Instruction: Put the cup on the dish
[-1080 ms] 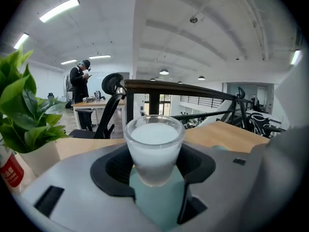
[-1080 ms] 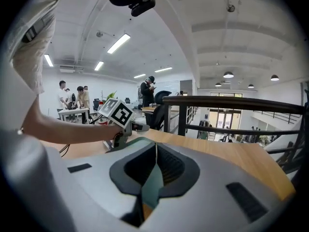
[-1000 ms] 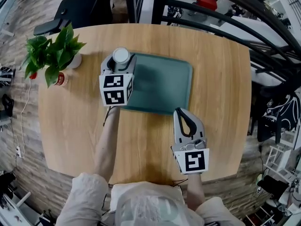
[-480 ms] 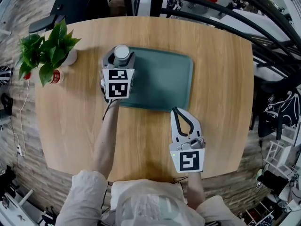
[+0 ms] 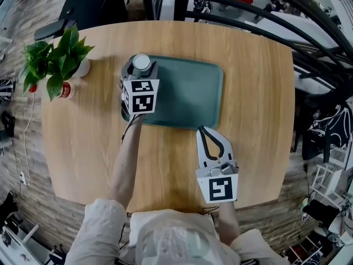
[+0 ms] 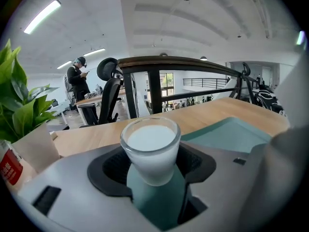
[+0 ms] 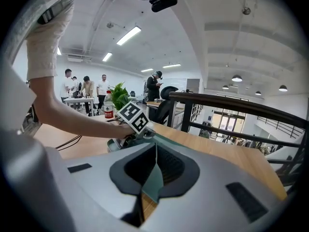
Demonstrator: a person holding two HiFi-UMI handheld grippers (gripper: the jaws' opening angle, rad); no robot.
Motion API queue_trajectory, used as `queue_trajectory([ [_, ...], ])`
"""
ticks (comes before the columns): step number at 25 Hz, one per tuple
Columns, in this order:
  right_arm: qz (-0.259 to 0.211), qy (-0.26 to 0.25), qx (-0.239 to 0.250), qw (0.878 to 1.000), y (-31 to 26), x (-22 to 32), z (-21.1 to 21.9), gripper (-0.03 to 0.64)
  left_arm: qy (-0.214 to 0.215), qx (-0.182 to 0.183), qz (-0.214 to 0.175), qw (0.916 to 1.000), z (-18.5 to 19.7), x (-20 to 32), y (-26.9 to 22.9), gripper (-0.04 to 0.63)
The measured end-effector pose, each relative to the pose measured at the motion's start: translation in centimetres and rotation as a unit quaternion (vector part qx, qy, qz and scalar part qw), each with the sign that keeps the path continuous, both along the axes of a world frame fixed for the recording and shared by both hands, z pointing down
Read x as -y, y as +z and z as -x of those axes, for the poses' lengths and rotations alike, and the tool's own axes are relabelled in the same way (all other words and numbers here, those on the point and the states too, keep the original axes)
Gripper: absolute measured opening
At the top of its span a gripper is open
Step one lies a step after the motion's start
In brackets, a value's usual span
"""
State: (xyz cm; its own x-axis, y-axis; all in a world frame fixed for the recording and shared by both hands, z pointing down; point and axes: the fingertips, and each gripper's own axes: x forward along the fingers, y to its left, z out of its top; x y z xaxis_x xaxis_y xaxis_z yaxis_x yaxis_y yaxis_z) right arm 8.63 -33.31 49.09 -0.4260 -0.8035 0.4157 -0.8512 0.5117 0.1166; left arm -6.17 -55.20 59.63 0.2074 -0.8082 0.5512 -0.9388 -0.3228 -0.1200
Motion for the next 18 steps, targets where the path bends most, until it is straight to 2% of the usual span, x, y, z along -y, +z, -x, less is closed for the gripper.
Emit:
queue_trajectory([
  [3, -0.002, -0.003, -0.006, 1.000, -0.3, 0.0, -0.2, 0.021, -0.009, -0.008, -0.018, 0.9998, 0.1, 0.2, -0.8, 0.277],
  [8, -0.023, -0.004, 0.008, 1.000, -2.4, -0.2, 0.2, 0.021, -0.022, -0.007, -0.077, 0.9968, 0.3, -1.0, -5.2, 0.358],
  [13, -0.070, 0.008, 0.011, 0.997, -5.6, -0.1, 0.2, 0.021, -0.013, -0.004, -0.135, 0.9907, 0.5, -2.7, -11.2, 0.360],
  [18, -0.120, 0.036, 0.066, 0.990, -10.1, -1.1, -0.4, 0.021, -0.004, -0.037, -0.194, 0.9803, 0.9, -6.1, -19.0, 0.359],
])
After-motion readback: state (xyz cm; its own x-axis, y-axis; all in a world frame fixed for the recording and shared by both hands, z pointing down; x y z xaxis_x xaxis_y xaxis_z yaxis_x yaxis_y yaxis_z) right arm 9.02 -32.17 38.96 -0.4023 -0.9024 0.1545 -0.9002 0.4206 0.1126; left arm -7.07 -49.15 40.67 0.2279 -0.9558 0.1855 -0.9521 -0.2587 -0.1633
